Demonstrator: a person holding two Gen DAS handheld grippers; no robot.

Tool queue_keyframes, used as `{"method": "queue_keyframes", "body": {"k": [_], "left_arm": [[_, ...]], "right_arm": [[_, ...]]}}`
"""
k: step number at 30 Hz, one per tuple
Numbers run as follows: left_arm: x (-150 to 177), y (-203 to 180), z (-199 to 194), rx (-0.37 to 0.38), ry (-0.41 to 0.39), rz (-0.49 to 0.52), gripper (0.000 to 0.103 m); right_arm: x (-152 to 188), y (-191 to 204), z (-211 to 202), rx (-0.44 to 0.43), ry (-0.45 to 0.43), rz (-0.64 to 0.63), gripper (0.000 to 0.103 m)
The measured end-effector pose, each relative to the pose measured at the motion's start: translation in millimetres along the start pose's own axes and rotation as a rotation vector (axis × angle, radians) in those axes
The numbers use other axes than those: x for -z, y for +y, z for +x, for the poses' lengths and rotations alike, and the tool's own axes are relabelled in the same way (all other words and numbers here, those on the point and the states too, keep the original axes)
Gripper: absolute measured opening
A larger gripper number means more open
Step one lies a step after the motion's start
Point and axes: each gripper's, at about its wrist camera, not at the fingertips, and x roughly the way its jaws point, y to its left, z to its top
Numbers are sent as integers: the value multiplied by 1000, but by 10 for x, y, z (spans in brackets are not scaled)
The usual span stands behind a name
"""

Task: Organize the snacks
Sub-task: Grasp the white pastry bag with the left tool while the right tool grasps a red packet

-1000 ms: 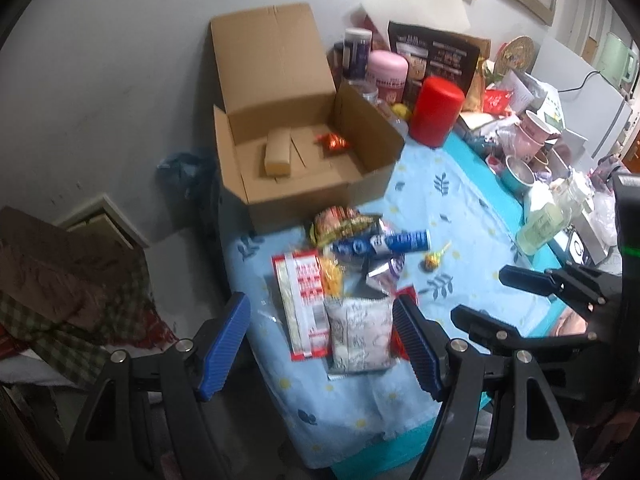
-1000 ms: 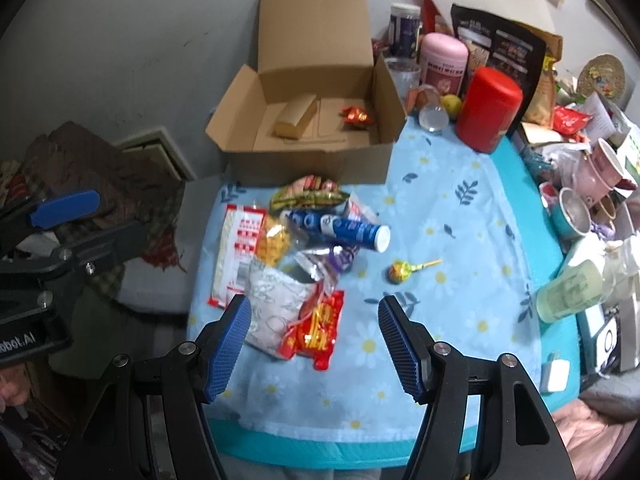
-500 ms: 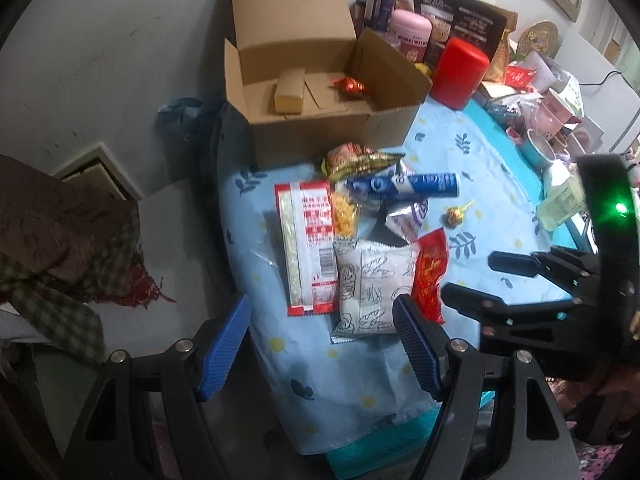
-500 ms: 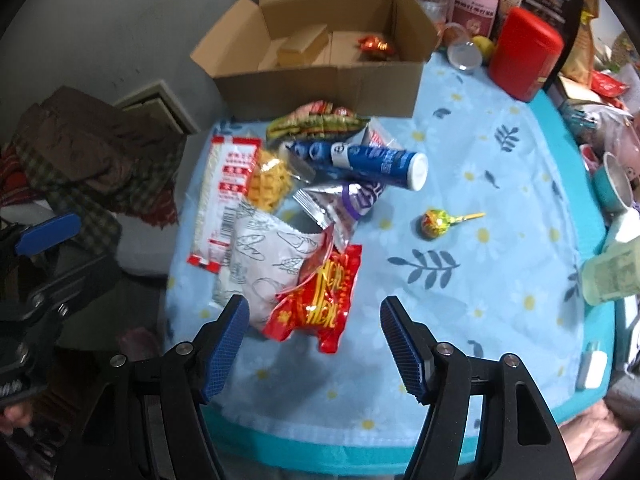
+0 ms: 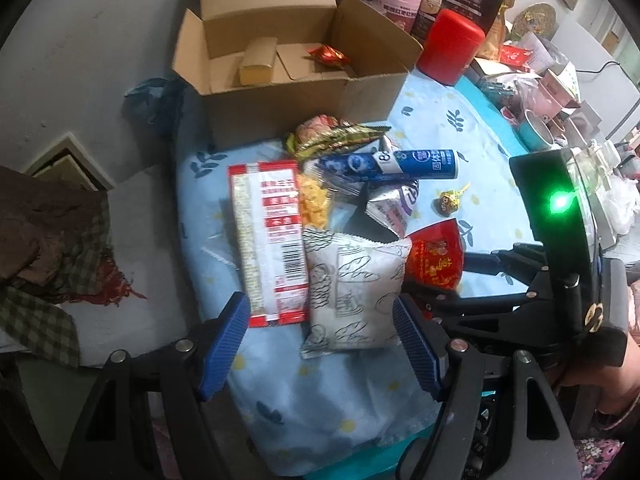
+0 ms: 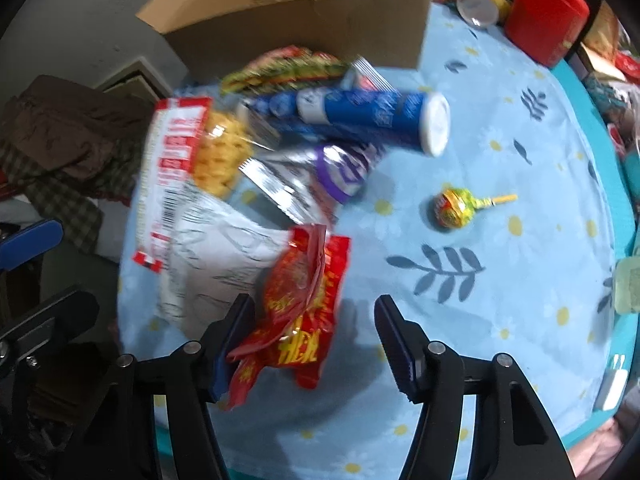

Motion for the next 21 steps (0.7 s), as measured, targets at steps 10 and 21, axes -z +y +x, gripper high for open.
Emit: {"method": "queue_keyframes", "body": {"k": [10, 21], "left_arm": [[-27, -122, 493, 76, 95, -4, 74], [15, -330, 975, 17, 205, 80, 74]], "right_arm": [[92, -243, 41, 22, 63, 24, 38], [177, -494, 20, 43, 76, 54, 38]]}}
